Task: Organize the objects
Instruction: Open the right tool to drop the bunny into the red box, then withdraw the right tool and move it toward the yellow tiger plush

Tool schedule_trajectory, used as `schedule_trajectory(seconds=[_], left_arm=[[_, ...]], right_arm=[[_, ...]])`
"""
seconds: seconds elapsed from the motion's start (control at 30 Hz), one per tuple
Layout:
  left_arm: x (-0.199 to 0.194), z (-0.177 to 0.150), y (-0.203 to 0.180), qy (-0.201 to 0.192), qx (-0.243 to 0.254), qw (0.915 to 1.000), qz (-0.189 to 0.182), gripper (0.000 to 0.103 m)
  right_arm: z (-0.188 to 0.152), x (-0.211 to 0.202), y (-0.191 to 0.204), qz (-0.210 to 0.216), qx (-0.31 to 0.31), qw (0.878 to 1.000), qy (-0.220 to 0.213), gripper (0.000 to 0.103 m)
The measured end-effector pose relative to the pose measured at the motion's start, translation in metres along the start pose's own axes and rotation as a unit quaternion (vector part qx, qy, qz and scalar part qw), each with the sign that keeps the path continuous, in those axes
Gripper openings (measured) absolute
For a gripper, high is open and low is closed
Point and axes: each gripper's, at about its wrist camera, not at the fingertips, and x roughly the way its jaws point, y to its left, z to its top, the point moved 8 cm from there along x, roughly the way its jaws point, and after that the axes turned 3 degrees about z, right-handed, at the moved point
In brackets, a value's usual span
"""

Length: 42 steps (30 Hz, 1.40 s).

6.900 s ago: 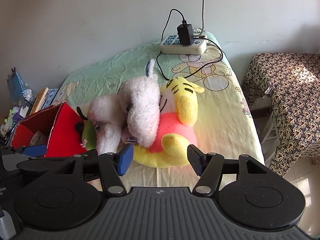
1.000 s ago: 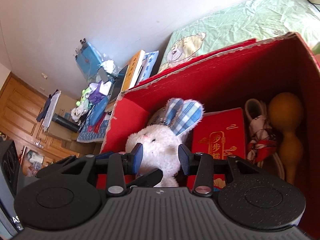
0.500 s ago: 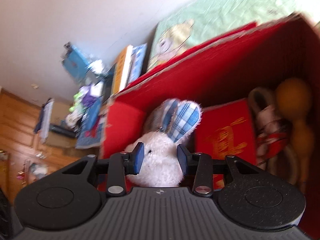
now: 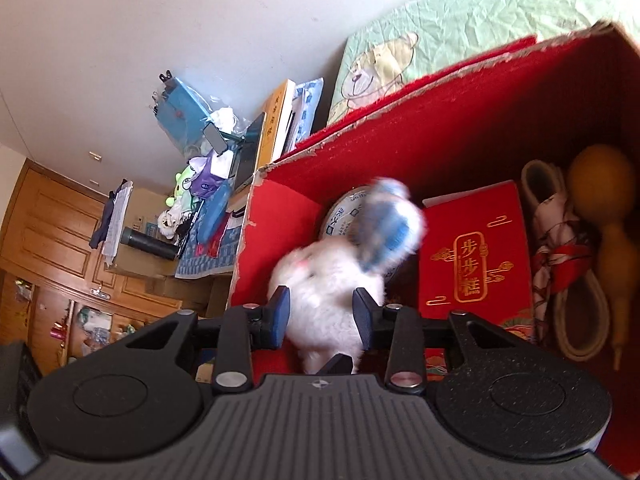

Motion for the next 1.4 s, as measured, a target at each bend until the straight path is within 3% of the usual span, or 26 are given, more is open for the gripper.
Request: schedule_trajectory(seconds=[0.5,0.57,0.97,1.4], left_arm=[[-0.004,0.000,-0.015,-0.004,0.012,0.9999,0.009,0.092],[-0.008,-0.001,-0.016,-0.006,0.012,0.9998,0.016,0.092],[-0.038,0.001,-0.033,-0.008,-0.025,0.9976,0.065,0.093],[-0.075,0.014,-0.102,-0.028,-0.026,0.9967,0.072,0.094]], right_arm=[[-0.016,-0.044,-0.008,-0.044,-0.037,0.997,-0.049,0.040],[-0.018,-0.048,-0.007,-0.042,-0.039,0.997,-0.052,0.044],[-0.024,-0.083,-0.009,-0.007,-0.074,0.996,-0.037,0.044],[-0.023,-0.150,-0.041,0.009,-0.091,0.995,-0.046,0.044]])
